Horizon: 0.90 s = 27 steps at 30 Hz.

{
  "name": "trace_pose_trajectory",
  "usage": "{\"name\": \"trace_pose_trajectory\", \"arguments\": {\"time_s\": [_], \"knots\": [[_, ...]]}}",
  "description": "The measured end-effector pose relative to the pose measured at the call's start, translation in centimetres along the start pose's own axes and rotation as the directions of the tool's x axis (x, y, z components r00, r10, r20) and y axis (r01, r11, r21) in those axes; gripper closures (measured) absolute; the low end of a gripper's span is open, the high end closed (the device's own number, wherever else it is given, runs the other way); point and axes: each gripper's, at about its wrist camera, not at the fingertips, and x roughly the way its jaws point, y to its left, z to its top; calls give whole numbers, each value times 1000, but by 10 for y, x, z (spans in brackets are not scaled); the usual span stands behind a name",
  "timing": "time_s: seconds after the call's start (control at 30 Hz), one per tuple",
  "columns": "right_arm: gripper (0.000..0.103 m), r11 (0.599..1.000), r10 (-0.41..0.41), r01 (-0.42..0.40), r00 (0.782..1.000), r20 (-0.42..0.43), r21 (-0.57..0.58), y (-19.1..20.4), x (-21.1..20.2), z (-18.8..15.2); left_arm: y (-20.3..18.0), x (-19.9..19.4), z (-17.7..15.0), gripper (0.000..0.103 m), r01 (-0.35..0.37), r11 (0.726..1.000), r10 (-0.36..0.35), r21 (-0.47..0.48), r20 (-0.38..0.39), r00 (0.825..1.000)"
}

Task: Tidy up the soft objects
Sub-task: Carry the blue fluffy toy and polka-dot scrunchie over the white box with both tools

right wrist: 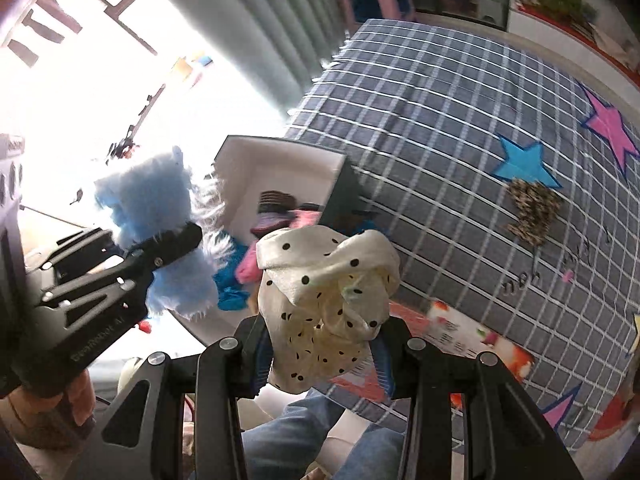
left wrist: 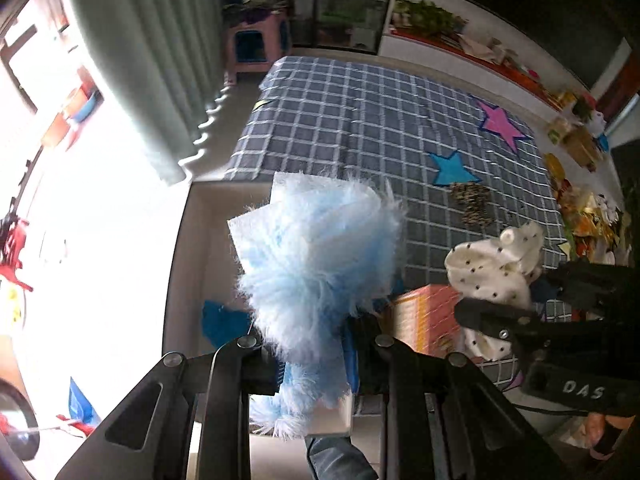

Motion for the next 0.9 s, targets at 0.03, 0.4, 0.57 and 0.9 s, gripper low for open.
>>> {"name": "trace_pose_trajectory", "arguments": {"time_s": [0.03,0.4,0.57,0.9], "knots": [[60,1000,3,-3,1000,-4,-13,7,2,1,5,0,-4,78,-2,1000,2,-10,-4,1000],[60,993,7,-15,998,-65,-117,61,29,6,50,11,-41,78,-33,994,28,-106,-51,998],[60,989,-8,-5,996,-87,-151,75,39,8,62,13,-50,78,-40,991,32,-127,-59,998],[60,981,-22,0,994,-111,-194,94,48,12,74,18,-59,78,-23,989,13,-147,-68,998]]}}
